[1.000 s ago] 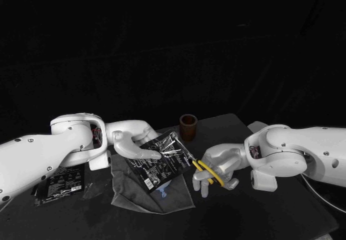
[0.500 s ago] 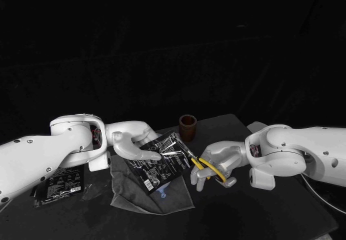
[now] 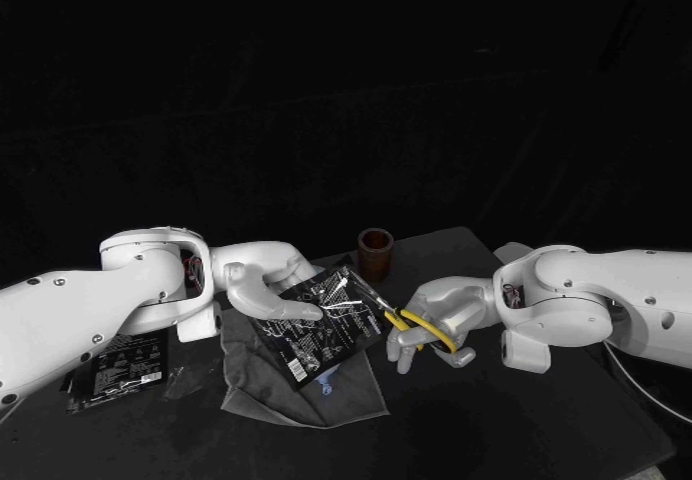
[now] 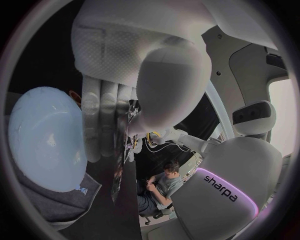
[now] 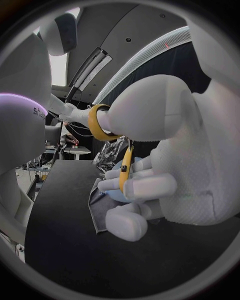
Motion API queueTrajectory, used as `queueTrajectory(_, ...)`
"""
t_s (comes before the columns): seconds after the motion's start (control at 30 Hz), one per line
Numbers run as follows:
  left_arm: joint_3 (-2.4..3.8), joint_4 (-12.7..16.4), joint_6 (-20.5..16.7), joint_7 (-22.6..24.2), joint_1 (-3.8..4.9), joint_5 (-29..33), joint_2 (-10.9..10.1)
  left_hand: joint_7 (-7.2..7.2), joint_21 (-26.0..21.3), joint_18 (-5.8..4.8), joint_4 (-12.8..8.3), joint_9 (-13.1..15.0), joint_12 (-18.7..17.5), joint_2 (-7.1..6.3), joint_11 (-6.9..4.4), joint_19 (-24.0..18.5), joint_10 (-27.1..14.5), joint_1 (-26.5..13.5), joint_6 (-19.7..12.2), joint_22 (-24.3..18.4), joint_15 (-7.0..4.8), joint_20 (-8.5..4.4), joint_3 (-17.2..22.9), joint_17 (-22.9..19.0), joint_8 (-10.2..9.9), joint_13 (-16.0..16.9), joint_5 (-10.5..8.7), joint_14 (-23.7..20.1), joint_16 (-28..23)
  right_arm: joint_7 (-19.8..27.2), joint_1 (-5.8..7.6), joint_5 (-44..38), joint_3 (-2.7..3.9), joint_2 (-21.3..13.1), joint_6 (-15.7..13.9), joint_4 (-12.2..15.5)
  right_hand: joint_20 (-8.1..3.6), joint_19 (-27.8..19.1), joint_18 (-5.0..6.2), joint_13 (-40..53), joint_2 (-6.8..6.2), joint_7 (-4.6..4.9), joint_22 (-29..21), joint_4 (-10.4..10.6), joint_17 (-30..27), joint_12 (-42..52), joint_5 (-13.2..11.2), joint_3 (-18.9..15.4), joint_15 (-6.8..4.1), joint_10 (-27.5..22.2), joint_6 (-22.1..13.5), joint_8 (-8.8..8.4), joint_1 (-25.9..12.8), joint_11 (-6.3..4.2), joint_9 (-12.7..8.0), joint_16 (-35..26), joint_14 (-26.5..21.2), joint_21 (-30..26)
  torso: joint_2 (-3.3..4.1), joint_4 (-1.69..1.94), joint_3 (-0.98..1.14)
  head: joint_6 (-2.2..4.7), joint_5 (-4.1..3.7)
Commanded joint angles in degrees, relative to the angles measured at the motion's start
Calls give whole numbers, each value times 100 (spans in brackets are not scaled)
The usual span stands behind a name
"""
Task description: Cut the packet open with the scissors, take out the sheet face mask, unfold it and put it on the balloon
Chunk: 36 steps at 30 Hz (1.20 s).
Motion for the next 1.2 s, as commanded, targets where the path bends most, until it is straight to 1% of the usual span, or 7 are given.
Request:
queueTrajectory(0.03,6,-3,58,71,7,57,3,1,39,99,-116,592,-17,3,-54,-12,1,47,51,5,-40,-31,160,4,14,5,23,15,36,-100,-1,4,0,-30,163,29,12,-3,53,-16,-50,-4,603,-2,140,31,35,-42,41,66,49,32,-3,-8,-8,-32,173,11,2,1,-3,-7,2)
queueTrajectory(0.3,6,-21,51,77,6,62,-9,1,39,99,-116,592,-17,3,-54,-12,1,47,51,5,-40,-31,160,4,14,5,23,15,36,-153,-4,-19,-2,-174,199,41,14,-7,56,-36,-55,-6,598,-1,125,41,38,-52,40,88,73,52,-12,-10,-12,-38,168,0,-4,-2,-6,-13,-10)
queueTrajectory(0.5,4,-27,29,81,5,61,-33,1,39,99,-116,592,-17,3,-54,-12,1,47,51,5,-40,-31,160,4,14,5,23,15,36,-170,-6,-28,-4,-260,227,48,14,0,54,-52,-33,-12,600,-2,119,48,36,-36,38,103,99,71,-13,-14,-14,-40,166,9,4,-3,5,-6,-11)
queueTrajectory(0.73,4,4,-10,100,5,141,-84,0,47,99,-113,597,-18,4,-55,-17,3,49,53,10,-41,-32,155,16,10,11,23,14,40,-193,-23,-24,-7,-274,288,18,14,-5,57,-63,-21,-17,595,-2,104,51,34,-26,37,110,118,85,-13,-17,-15,-47,161,-2,4,-11,4,-1,-35)
queueTrajectory(0.9,6,30,-24,112,5,187,-108,0,47,99,-113,597,-18,4,-55,-17,3,49,53,10,-41,-32,155,16,10,11,23,14,40,-217,-48,-6,-10,-251,348,7,14,-4,56,-67,-26,-19,595,-2,94,52,34,-28,36,111,124,90,-16,-18,-16,-52,157,0,3,-8,6,-4,-38)
queueTrajectory(1.1,6,43,-62,128,5,208,-123,0,47,99,-113,597,-18,4,-55,-17,3,49,53,10,-41,-32,155,16,10,11,23,14,40,-243,-72,-5,-12,-224,400,-3,13,-9,59,-77,-10,-23,592,-2,95,52,33,-18,34,112,133,98,-16,-20,-18,-51,157,-10,-1,-2,3,-15,-43)
queueTrajectory(1.2,7,47,-99,137,5,216,-129,-1,52,99,-110,601,-19,6,-53,-21,5,50,55,14,-41,-32,152,24,8,16,23,13,42,-256,-81,-5,-13,-206,427,-5,12,-2,56,-87,6,-26,595,-3,96,53,31,-5,32,116,142,106,-16,-23,-20,-50,157,2,0,-5,3,-16,-45)
